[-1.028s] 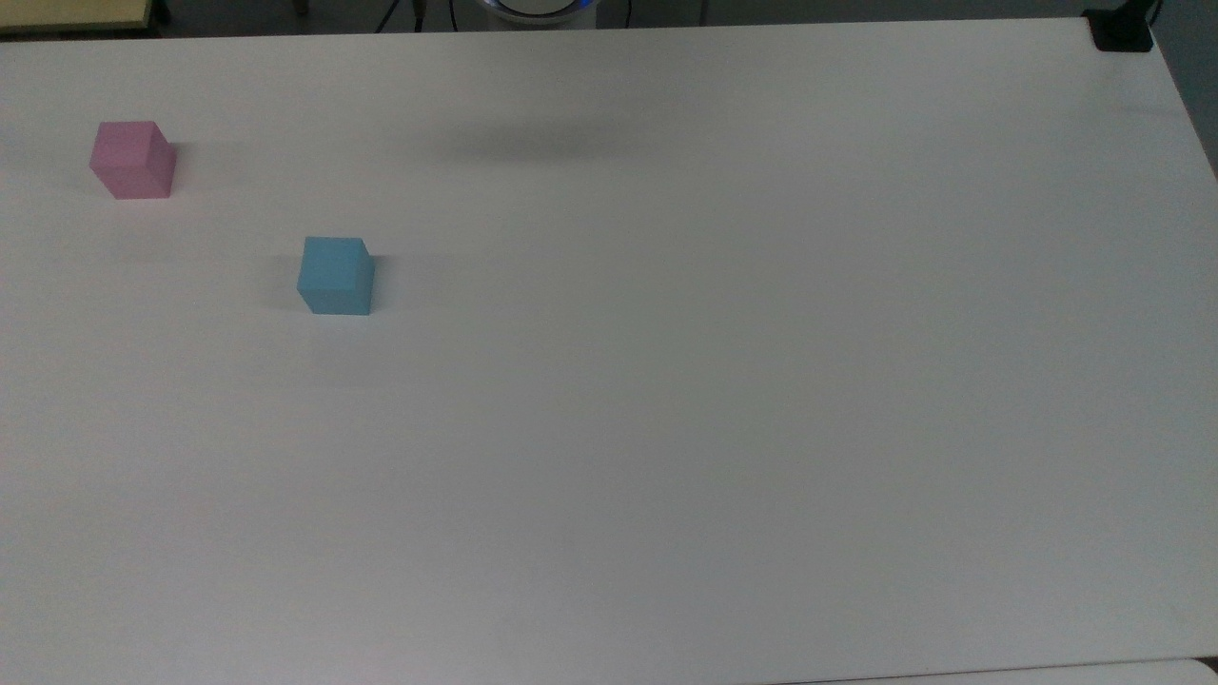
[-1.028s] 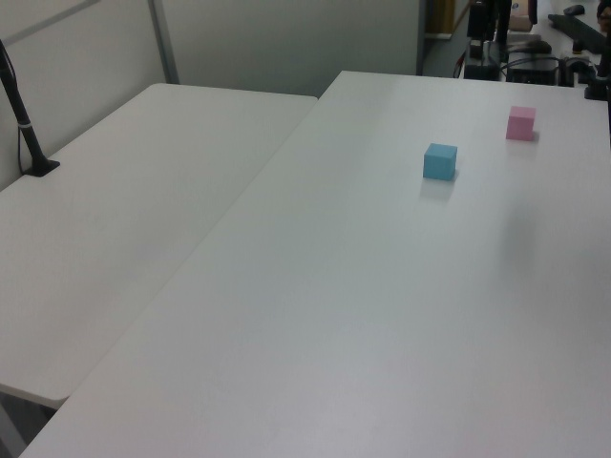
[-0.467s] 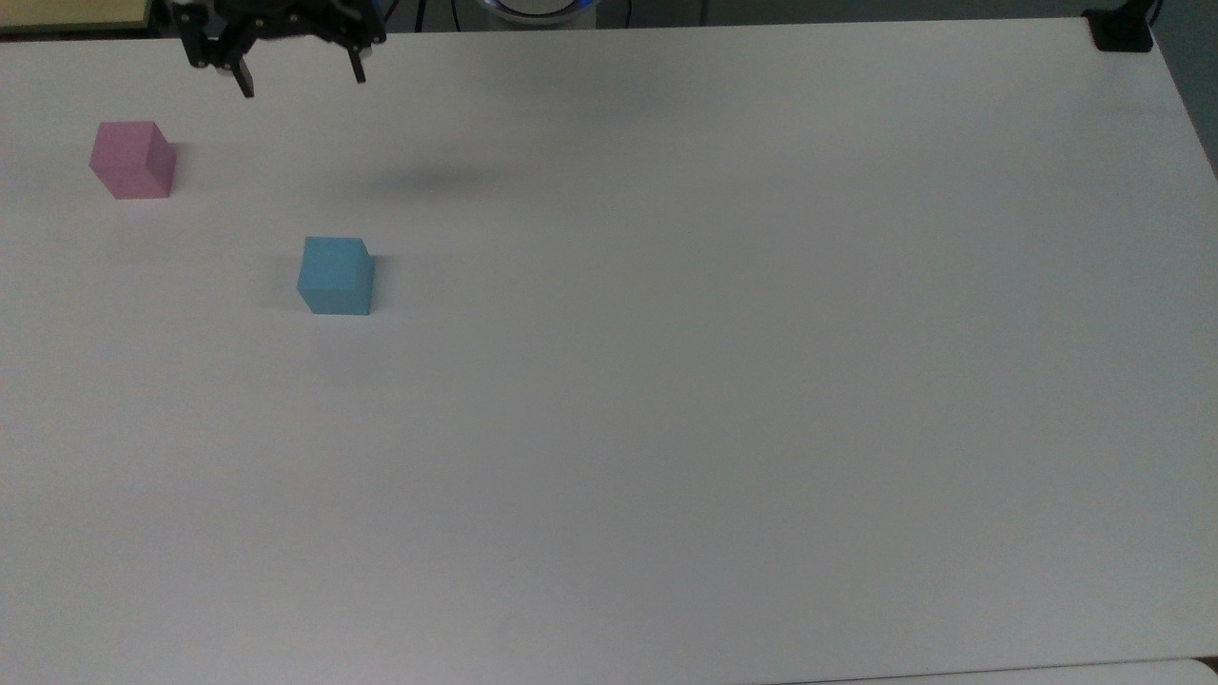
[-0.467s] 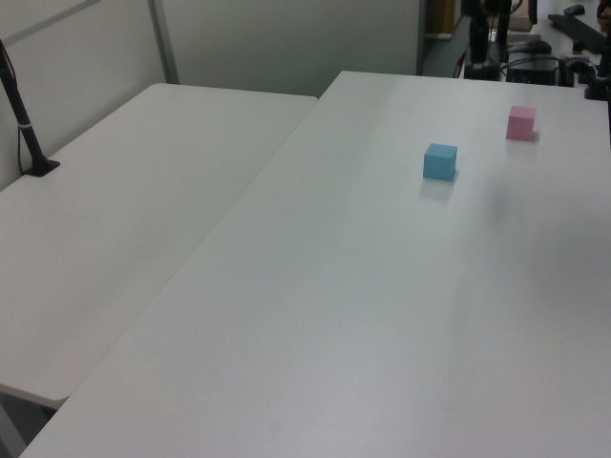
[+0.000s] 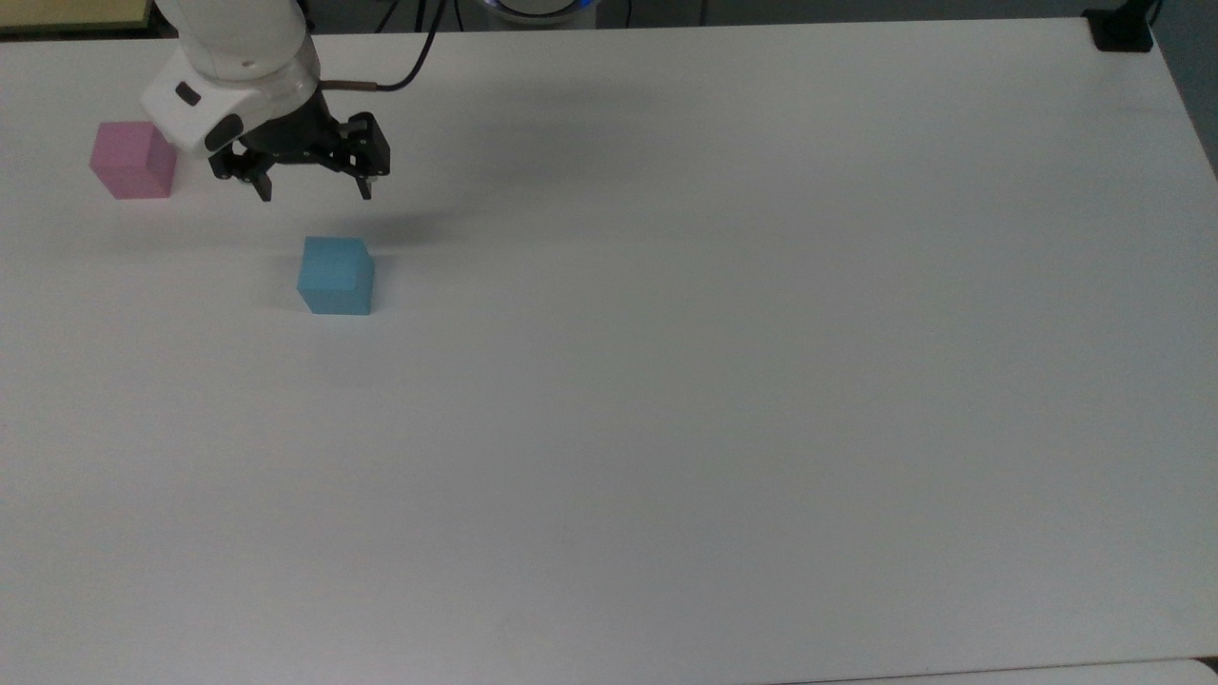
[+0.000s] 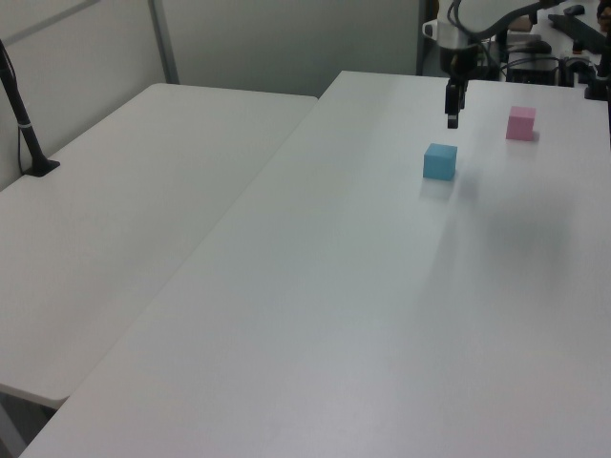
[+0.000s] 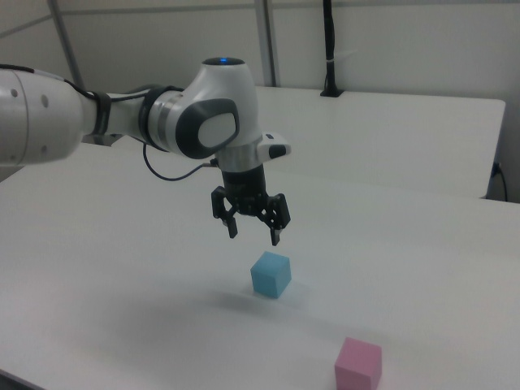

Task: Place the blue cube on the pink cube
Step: 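Move the open gripper over the light-blue cube and lower it, then close the gripper on the light-blue cube and lift it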

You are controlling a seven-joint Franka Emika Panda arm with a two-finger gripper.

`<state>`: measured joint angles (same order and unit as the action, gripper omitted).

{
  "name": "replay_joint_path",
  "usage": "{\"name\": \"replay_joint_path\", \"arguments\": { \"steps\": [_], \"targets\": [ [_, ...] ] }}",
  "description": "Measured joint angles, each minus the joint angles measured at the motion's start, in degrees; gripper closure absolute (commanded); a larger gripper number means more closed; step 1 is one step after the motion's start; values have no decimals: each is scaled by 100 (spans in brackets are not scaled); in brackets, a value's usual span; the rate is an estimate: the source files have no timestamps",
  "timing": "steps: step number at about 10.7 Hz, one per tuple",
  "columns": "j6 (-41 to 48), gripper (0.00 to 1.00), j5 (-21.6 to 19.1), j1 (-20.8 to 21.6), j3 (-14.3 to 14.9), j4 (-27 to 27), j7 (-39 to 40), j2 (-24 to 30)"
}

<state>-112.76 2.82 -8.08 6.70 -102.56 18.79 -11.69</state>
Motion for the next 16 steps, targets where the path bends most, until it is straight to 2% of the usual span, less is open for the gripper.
{"name": "replay_joint_path", "arguments": {
  "steps": [5,8,9,10,11,14,16],
  "targets": [
    [-551,3,5,-20,0,-11,-17,-545],
    [-846,0,6,-17,0,-13,-18,-885],
    [-905,12,6,-10,0,-12,-18,-959],
    [-920,39,6,-6,0,-13,-18,-1011],
    [-920,56,6,-5,0,-13,-18,-1039],
    [-849,58,5,-21,0,-4,-46,-1000],
    [-459,58,6,-192,7,63,-79,-794]
  ]
}}
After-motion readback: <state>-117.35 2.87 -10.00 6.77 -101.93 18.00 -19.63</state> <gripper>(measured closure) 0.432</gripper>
